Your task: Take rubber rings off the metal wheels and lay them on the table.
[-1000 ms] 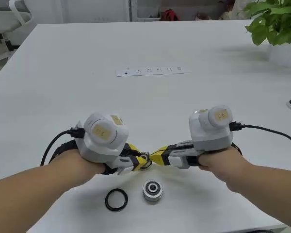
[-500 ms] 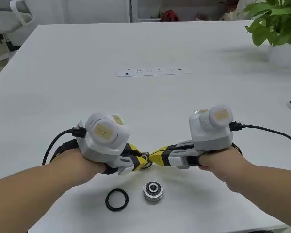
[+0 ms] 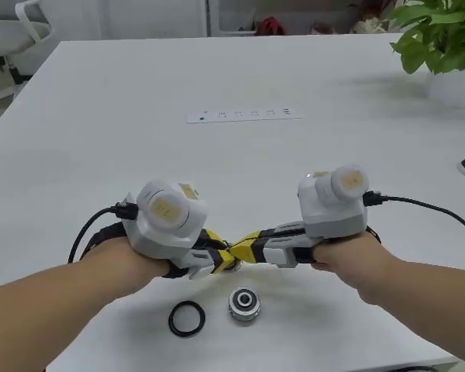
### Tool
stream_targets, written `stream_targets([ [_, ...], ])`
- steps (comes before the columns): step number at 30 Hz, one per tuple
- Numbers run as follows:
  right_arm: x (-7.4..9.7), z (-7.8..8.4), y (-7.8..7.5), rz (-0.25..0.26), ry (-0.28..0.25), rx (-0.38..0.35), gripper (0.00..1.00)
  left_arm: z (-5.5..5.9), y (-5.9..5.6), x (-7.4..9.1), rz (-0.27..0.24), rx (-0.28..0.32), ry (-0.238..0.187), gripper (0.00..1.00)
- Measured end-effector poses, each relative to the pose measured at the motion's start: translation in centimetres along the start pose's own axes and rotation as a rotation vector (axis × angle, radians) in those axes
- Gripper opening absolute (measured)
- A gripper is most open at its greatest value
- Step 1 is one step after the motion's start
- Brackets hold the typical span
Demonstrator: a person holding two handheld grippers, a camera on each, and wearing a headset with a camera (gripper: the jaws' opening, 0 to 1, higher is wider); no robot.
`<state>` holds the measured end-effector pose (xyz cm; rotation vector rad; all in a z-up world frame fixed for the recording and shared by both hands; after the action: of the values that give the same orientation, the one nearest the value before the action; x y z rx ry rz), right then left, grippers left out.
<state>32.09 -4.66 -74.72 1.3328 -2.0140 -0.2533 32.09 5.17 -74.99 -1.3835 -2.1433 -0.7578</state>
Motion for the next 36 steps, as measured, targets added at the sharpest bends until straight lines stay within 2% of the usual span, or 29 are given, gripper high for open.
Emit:
stream_targets([
  [8,0.4,-0.2,-0.3,0.022,-0.008,-0.003,0.00,-0.1,-0.1,0.1,-0.006,-0.021,0.003,0.13],
  [20,0.6,-0.2,-0.2,0.020,-0.013,-0.012,0.00,-0.4,-0.4,0.5,0.004,-0.048,-0.007,0.17],
  [25,0.9,-0.4,-0.1,0.020,-0.023,-0.017,0.00,-0.9,-0.7,1.2,0.031,-0.040,-0.041,0.25],
  [36,1.5,-1.2,0.1,0.018,-0.066,-0.037,0.00,-2.4,-0.6,3.0,0.002,-0.025,-0.120,0.32],
])
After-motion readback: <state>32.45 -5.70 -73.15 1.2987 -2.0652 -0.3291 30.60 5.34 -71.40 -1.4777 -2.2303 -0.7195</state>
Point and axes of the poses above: the centre of the closed fingertips' face, and the gripper's own axes: x roughly backward along the fingers, y roughly to its left, z roughly out of its underside, the point moved 7 cm from there along x, roughly backward along the fingers, and after that the axes turned 11 degrees about -x, right-handed, at the moved point
